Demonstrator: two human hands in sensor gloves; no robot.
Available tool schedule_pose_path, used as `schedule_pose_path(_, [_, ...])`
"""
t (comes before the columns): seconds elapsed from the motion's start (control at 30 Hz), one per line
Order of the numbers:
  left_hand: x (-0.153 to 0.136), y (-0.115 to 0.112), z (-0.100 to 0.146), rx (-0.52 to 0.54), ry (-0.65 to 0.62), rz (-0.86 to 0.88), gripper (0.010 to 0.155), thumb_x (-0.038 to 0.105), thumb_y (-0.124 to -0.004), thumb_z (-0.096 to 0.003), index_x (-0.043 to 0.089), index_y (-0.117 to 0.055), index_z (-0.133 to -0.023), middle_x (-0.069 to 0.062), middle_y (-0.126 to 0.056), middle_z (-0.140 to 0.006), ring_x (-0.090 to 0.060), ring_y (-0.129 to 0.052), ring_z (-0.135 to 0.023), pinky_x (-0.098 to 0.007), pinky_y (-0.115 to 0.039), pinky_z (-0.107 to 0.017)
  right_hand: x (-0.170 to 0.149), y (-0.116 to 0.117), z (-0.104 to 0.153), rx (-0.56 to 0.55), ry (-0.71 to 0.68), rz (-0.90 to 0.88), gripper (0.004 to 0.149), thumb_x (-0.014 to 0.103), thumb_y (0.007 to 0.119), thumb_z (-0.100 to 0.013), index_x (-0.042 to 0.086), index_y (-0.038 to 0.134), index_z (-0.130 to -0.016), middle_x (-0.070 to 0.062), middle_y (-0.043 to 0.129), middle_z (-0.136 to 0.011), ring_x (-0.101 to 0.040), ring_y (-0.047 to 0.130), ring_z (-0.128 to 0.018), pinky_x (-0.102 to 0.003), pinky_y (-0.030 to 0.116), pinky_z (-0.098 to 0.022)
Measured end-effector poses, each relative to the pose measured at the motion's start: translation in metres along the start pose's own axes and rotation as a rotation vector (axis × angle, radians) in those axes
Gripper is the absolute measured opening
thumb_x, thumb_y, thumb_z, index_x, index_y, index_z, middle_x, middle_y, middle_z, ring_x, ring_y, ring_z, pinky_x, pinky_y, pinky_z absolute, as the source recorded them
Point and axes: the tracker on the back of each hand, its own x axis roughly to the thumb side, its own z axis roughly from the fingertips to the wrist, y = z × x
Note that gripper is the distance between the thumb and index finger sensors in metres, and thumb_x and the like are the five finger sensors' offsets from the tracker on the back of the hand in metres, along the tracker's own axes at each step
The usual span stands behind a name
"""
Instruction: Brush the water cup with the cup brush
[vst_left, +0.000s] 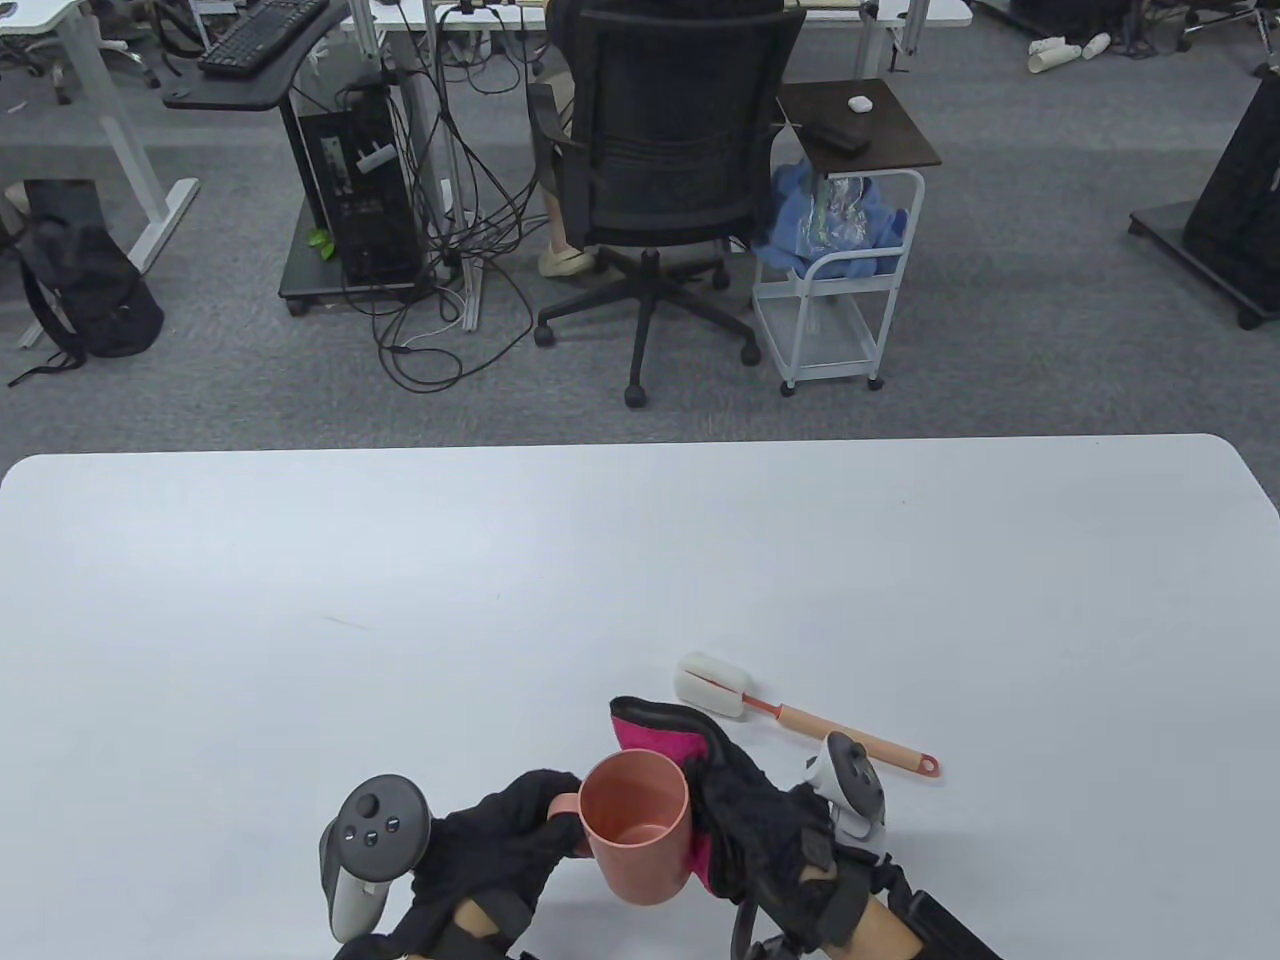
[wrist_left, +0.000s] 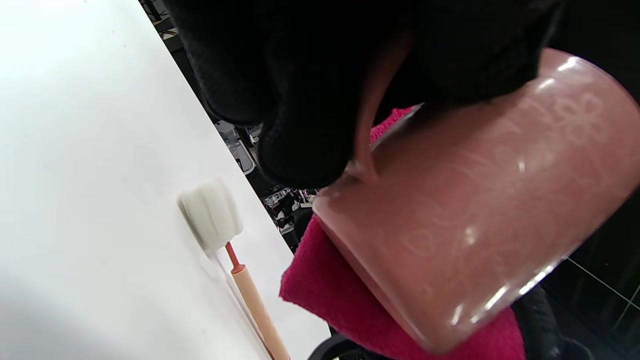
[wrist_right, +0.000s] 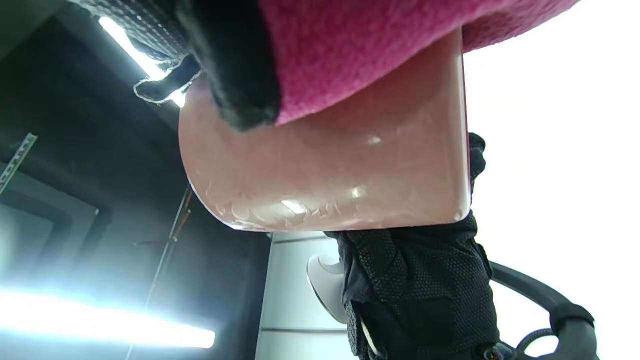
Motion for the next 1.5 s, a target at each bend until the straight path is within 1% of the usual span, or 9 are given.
schedule_pose_path(0.1, [0.000,0.001,0.001,0.015,0.005,-0.007,0.041,0.048,-0.078,-0.0390,0.035,-0.080,-0.078,0.005,-0.088,-0.081,-0.018,-0.110,-0.057,-0.040,-0.087,-0.065,0.007,0.004,0.009,-0.059,-0.043,0.059,0.061,0.052,0.059,-0.057,0.030,0.036,-0.109,-0.009,0.029,-0.119,-0.036,0.029,-0.112,-0.057,0.031,-0.079])
schedule_pose_path(0.27, [-0.002,0.004,0.003,0.059,0.034,0.007,0.041,0.048,-0.078,-0.0399,0.034,-0.079,-0.078,0.005,-0.087,-0.081,-0.018,-0.110,-0.057,-0.040,-0.087,-0.064,0.016,0.018,0.019,-0.081,-0.120,0.307,0.062,0.050,0.060,-0.056,0.031,0.029,-0.106,-0.010,0.015,-0.117,-0.037,0.018,-0.111,-0.056,0.027,-0.079])
schedule_pose_path(0.37, [-0.001,0.007,0.004,0.086,0.031,-0.001,0.041,0.048,-0.077,-0.0402,0.033,-0.079,-0.079,0.004,-0.087,-0.081,-0.018,-0.111,-0.057,-0.040,-0.087,-0.064,0.021,0.030,0.022,-0.054,-0.161,0.468,0.062,0.047,0.061,-0.056,0.031,0.025,-0.105,-0.009,0.004,-0.114,-0.036,0.007,-0.109,-0.056,0.020,-0.078])
schedule_pose_path(0.6, [-0.001,0.008,0.004,0.111,0.043,-0.016,0.040,0.048,-0.078,-0.0413,0.033,-0.078,-0.078,0.004,-0.087,-0.080,-0.018,-0.111,-0.057,-0.039,-0.088,-0.064,0.036,0.058,0.020,-0.008,-0.199,0.866,0.059,0.038,0.068,-0.055,0.032,0.036,-0.103,-0.001,-0.011,-0.109,-0.029,-0.012,-0.105,-0.053,0.003,-0.078])
schedule_pose_path(0.77, [0.001,0.006,0.004,0.112,0.041,-0.046,0.041,0.048,-0.080,-0.0415,0.031,-0.078,-0.078,0.003,-0.088,-0.080,-0.019,-0.111,-0.057,-0.040,-0.088,-0.064,0.040,0.089,0.013,0.019,-0.253,1.435,0.059,0.039,0.068,-0.055,0.030,0.042,-0.107,-0.003,-0.014,-0.107,-0.031,-0.014,-0.103,-0.053,0.003,-0.077])
schedule_pose_path(0.87, [0.001,0.007,0.005,0.112,0.041,-0.050,0.040,0.048,-0.080,-0.0420,0.030,-0.078,-0.078,0.003,-0.088,-0.080,-0.019,-0.111,-0.057,-0.040,-0.088,-0.064,0.039,0.099,0.010,0.017,-0.190,1.533,0.059,0.039,0.067,-0.057,0.031,0.039,-0.108,-0.004,-0.018,-0.106,-0.031,-0.017,-0.102,-0.054,0.001,-0.077])
schedule_pose_path(1.03, [0.001,0.007,0.005,0.119,0.036,-0.054,0.040,0.048,-0.080,-0.0423,0.030,-0.078,-0.079,0.003,-0.088,-0.080,-0.020,-0.111,-0.058,-0.041,-0.087,-0.064,0.040,0.093,0.010,-0.019,-0.161,1.499,0.058,0.041,0.066,-0.056,0.036,0.040,-0.108,-0.007,-0.017,-0.106,-0.034,-0.014,-0.102,-0.054,0.005,-0.077])
schedule_pose_path(1.23, [0.001,0.007,0.004,0.111,0.034,-0.049,0.041,0.048,-0.079,-0.0424,0.031,-0.077,-0.079,0.004,-0.086,-0.081,-0.019,-0.110,-0.060,-0.040,-0.086,-0.066,0.041,0.070,0.016,-0.100,-0.129,1.257,0.052,0.043,0.064,-0.056,0.043,0.042,-0.104,-0.010,-0.013,-0.107,-0.037,-0.008,-0.104,-0.056,0.009,-0.078])
schedule_pose_path(1.5, [0.001,0.008,0.005,0.115,0.032,-0.030,0.041,0.048,-0.079,-0.0423,0.031,-0.076,-0.079,0.004,-0.086,-0.081,-0.018,-0.110,-0.061,-0.039,-0.086,-0.066,0.041,0.044,0.020,-0.206,-0.079,1.012,0.056,0.047,0.062,-0.056,0.046,0.034,-0.105,-0.009,-0.004,-0.111,-0.036,0.000,-0.107,-0.056,0.015,-0.078])
